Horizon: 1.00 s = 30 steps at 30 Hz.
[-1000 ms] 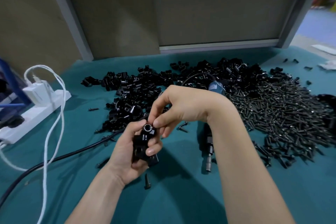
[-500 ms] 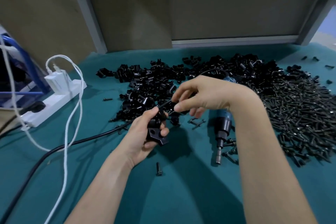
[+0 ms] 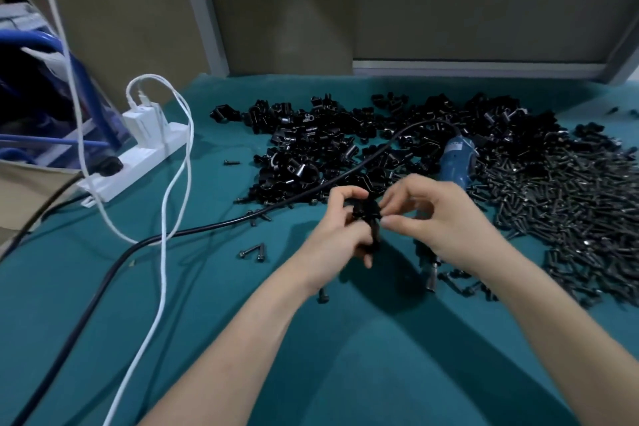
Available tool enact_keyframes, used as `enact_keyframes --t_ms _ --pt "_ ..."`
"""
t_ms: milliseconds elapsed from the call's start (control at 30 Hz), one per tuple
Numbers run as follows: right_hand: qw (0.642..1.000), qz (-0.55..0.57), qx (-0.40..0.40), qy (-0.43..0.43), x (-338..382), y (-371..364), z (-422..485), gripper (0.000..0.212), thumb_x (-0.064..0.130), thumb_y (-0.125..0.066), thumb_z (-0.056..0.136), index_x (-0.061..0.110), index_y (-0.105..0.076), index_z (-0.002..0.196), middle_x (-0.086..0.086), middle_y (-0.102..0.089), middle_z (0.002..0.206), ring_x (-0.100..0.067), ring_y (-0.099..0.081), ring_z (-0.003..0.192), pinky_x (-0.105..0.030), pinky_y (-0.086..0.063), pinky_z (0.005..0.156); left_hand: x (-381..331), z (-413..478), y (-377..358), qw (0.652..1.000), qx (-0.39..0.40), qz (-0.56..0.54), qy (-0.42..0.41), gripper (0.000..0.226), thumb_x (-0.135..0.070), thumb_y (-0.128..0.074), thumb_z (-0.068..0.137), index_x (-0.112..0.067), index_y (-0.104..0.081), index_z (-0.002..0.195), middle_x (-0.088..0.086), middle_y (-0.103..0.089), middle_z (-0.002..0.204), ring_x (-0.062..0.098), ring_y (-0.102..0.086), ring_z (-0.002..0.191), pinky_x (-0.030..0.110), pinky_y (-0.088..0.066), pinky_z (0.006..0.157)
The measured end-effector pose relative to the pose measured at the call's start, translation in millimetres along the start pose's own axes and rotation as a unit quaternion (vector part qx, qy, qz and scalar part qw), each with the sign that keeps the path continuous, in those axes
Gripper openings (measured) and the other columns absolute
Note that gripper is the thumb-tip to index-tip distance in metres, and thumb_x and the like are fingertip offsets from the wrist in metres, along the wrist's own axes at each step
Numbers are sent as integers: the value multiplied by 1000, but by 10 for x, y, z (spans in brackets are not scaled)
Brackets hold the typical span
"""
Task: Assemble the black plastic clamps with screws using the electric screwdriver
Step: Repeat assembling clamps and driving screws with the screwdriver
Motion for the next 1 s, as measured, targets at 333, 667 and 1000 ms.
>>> enact_keyframes --t_ms 333,667,1000 --pt "992 115 -54 -17 -150 -23 -192 31 3 -76 78 31 -63 84 10 -67 87 -14 -67 81 -25 -55 74 -36 -96 -9 970 0 217 -107 40 -18 -63 91 -34 -47 124 -6 -62 100 13 -66 92 43 -53 93" --pt "988 123 -88 -36 -190 -4 -271 33 1 -75 77 26 -60 93 17 -68 88 1 -64 85 -13 -50 78 115 -139 88 942 3 313 -118 71 -37 -72 83 -60 -26 132 -15 -70 112 2 -57 114 30 -40 100" --pt "989 146 -28 4 -91 -112 -311 35 0 -73 80 30 -67 97 9 -71 97 -7 -66 92 -19 -52 84 146 -151 168 958 -49 224 -174 36 -50 -82 63 -36 -70 94 3 -70 99 20 -66 94 45 -49 91"
Point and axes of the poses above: each hand's wrist, its own z-axis towards the middle knuckle, its own y-axis out of the back of the hand, x = y × z, the point moved 1 cm from there along z, towards the middle knuckle
